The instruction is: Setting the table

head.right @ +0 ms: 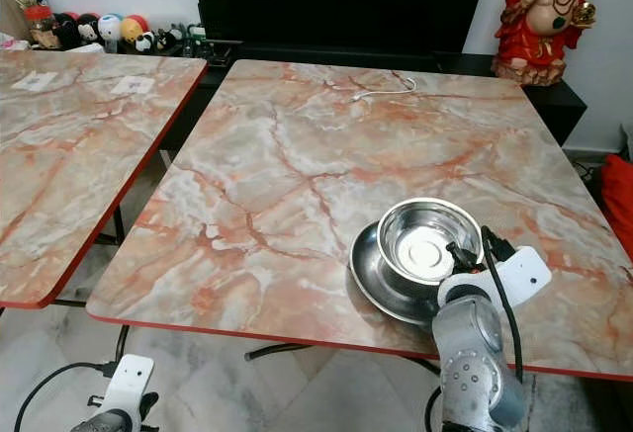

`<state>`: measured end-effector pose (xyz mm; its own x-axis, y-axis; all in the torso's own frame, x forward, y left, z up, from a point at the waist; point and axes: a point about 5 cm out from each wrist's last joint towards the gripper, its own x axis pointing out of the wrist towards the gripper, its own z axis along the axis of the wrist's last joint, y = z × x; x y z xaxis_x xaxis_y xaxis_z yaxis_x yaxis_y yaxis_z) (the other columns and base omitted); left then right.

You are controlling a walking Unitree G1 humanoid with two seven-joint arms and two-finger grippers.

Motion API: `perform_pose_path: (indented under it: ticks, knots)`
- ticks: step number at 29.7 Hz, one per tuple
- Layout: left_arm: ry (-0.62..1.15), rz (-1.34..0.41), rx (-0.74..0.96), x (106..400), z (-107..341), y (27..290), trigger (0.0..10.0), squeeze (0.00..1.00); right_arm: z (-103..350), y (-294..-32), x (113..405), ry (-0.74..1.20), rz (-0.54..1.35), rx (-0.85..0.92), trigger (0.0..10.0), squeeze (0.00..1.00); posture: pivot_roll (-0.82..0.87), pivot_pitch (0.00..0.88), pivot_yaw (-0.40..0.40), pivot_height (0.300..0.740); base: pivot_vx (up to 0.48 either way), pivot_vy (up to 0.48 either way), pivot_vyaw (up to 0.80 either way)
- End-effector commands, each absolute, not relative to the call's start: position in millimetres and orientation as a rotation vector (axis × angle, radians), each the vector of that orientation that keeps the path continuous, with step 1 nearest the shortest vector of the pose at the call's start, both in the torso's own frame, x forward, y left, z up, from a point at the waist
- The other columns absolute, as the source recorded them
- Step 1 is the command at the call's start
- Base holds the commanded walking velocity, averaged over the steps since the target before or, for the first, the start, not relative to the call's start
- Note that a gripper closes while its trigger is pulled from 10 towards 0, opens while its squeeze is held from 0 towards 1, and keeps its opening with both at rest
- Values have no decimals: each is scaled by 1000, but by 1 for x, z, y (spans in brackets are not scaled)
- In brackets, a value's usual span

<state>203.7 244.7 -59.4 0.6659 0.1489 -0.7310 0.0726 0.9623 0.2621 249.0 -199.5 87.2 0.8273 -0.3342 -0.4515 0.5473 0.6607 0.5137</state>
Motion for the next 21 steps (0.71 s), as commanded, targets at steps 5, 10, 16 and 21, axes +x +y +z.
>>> perform_pose_path:
  ticks: [5,10,16,21]
  knots:
    - [870,31,302,199,-62,246,10000,0,81,-186,246,398,-478,705,10000,0,115,0,-39,740,0,0,0]
    - [878,35,305,197,-63,248,10000,0,80,-185,246,391,-481,732,10000,0,118,0,-37,740,0,0,0]
    - [885,40,307,195,-63,250,10000,0,85,-187,250,345,-457,754,10000,0,118,0,-37,740,0,0,0]
    - [885,42,306,195,-63,250,10000,0,92,-185,255,300,-433,784,10000,0,118,0,-37,740,0,0,0]
